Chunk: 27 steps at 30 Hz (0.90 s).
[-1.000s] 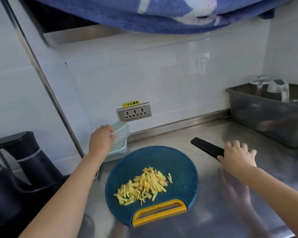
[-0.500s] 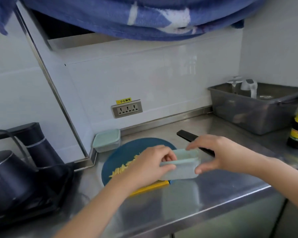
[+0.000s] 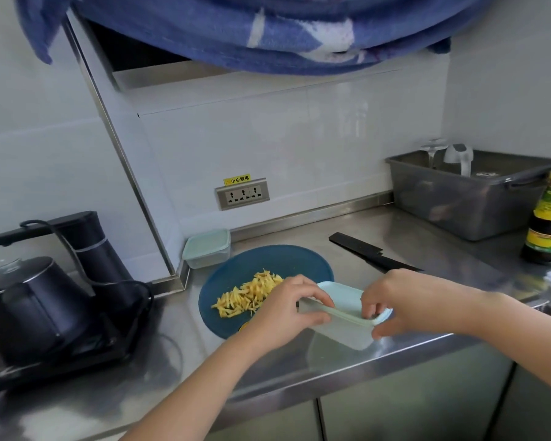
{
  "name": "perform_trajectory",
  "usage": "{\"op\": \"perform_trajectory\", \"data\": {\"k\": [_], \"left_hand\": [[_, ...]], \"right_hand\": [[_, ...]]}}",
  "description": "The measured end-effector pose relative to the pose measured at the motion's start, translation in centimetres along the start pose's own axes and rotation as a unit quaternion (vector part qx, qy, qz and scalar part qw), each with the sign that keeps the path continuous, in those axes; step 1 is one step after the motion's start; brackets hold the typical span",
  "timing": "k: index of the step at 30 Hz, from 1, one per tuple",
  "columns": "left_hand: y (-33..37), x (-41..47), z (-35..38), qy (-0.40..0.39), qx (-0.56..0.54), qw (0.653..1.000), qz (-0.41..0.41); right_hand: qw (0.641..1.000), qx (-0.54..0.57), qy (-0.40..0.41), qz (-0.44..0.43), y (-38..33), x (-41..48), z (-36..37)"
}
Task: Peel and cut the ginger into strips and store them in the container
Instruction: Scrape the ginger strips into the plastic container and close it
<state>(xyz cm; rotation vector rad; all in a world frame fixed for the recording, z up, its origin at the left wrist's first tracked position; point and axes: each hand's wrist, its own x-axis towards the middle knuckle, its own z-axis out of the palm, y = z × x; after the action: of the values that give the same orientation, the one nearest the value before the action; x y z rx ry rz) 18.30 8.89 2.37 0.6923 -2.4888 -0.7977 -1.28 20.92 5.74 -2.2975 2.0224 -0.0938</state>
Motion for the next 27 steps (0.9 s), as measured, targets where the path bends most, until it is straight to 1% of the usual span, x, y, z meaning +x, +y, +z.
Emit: {"op": "perform_trajectory", "data": {"k": [3, 5, 6, 7, 8, 10, 11, 13, 14, 15, 17, 19, 21, 22, 24, 27], "left_hand": [[-0.8, 0.4, 0.1, 0.060, -0.066, 0.995, -0.038], [-0.8, 0.9, 0.4, 0.109, -0.112, 0.984, -0.083], [-0.8, 1.2, 0.7, 0.129, -0.156, 0.971, -0.128], [-0.5, 1.5, 0.8, 0.134, -0.225, 0.948, -0.181], [-0.3, 1.7, 1.0, 0.128, -0.320, 0.912, -0.224], [-0.3, 2.0, 1.7, 0.085, -0.514, 0.815, -0.255], [-0.1, 2.0, 1.9, 0.058, -0.581, 0.769, -0.260], [0.0, 2.0, 2.1, -0.018, -0.666, 0.695, -0.269], [0.0, 2.0, 2.1, -0.057, -0.691, 0.671, -0.263], [0.0, 1.9, 1.9, -0.091, -0.704, 0.658, -0.251], [0.2, 1.8, 1.7, -0.123, -0.714, 0.651, -0.227], [0.7, 1.8, 1.3, -0.114, -0.722, 0.647, -0.217], [1.1, 2.2, 0.6, -0.094, -0.727, 0.644, -0.217], [1.0, 2.5, 0.2, -0.082, -0.724, 0.650, -0.215], [0.6, 3.2, -0.7, -0.074, -0.700, 0.684, -0.190], [0.3, 3.5, -1.7, -0.075, -0.641, 0.750, -0.145]], "right_hand": [[1.000, 0.006, 0.011, 0.003, -0.6, 0.3, -0.4], [0.997, 0.061, 0.034, 0.020, -0.7, 0.6, -0.6], [0.993, 0.105, 0.048, 0.032, -0.7, 0.8, -0.7], [0.985, 0.154, 0.064, 0.045, -0.6, 0.9, -0.7], [0.975, 0.202, 0.081, 0.054, -0.6, 1.0, -0.9], [0.949, 0.288, 0.116, 0.052, -0.8, 1.1, -1.2], [0.938, 0.318, 0.131, 0.044, -1.0, 1.1, -1.5], [0.924, 0.346, 0.157, 0.030, -1.4, 1.2, -2.0], [0.920, 0.353, 0.171, 0.022, -1.6, 1.2, -2.2], [0.915, 0.358, 0.183, 0.015, -1.8, 1.3, -2.3], [0.912, 0.356, 0.201, 0.007, -2.1, 1.6, -2.6], [0.920, 0.331, 0.210, 0.005, -2.5, 1.9, -2.6], [0.934, 0.281, 0.219, -0.005, -3.2, 2.1, -2.5], [0.942, 0.251, 0.224, -0.017, -3.6, 2.3, -2.5], [0.952, 0.213, 0.218, -0.032, -4.0, 2.5, -2.5], [0.949, 0.244, 0.195, -0.028, -3.9, 2.5, -3.0]]}}
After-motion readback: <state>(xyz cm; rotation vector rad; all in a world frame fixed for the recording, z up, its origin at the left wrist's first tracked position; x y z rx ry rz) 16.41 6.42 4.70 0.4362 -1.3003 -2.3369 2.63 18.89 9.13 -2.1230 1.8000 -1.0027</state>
